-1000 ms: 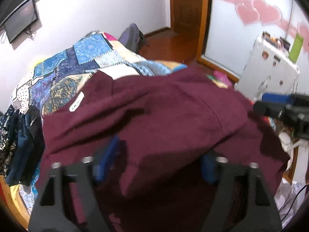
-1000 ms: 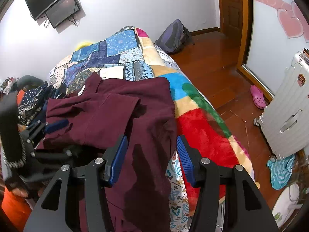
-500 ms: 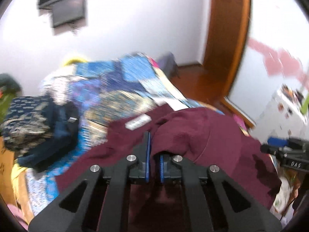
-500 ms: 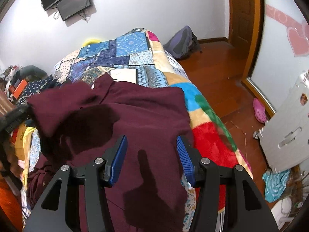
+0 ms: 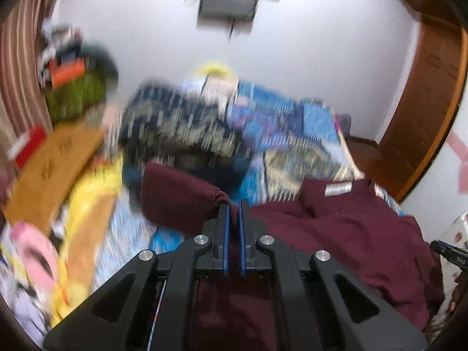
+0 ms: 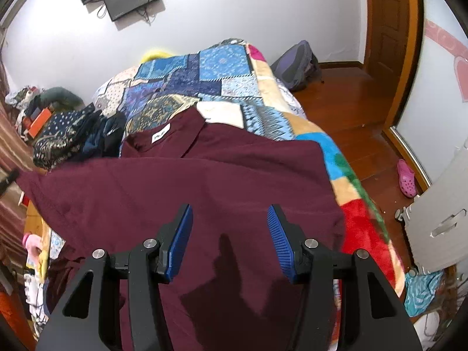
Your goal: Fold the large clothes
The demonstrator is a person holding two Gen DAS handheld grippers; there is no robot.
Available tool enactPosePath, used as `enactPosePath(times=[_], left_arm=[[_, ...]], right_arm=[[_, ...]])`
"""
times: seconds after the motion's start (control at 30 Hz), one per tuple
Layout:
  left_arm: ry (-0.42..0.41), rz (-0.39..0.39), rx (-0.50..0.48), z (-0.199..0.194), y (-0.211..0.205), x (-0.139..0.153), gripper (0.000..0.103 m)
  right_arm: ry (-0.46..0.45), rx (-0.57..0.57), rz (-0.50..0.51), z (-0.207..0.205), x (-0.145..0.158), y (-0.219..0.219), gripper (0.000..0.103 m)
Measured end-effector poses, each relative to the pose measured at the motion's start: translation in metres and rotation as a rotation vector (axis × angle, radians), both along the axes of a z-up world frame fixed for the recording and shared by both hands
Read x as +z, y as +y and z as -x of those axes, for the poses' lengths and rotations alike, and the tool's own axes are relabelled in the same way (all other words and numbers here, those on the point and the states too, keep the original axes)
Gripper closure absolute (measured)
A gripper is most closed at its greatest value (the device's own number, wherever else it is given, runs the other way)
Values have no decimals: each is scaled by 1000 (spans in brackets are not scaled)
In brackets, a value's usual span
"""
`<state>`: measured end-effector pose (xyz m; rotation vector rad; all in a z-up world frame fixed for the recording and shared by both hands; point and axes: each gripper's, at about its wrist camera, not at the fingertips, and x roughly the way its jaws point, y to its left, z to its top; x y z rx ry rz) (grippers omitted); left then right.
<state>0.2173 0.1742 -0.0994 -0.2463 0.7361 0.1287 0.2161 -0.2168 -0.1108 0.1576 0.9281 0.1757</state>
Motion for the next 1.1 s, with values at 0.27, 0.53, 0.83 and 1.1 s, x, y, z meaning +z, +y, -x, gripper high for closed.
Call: enactPosePath(times=[0.27,0.53,0.83,1.1], left_arm=[[308,290,-1,27,31,-109,95],[316,434,24,57,48,-115,86],[264,335,166,70,83,-98,45],[358,543,157,25,105,-152,44]], right_arm=[[42,22,25,-2,-9,16,54],[63,34,26,-3,-15,26,54],[79,39,48,-4,-18,32,54],[55,3,82,1,-12,19,54]])
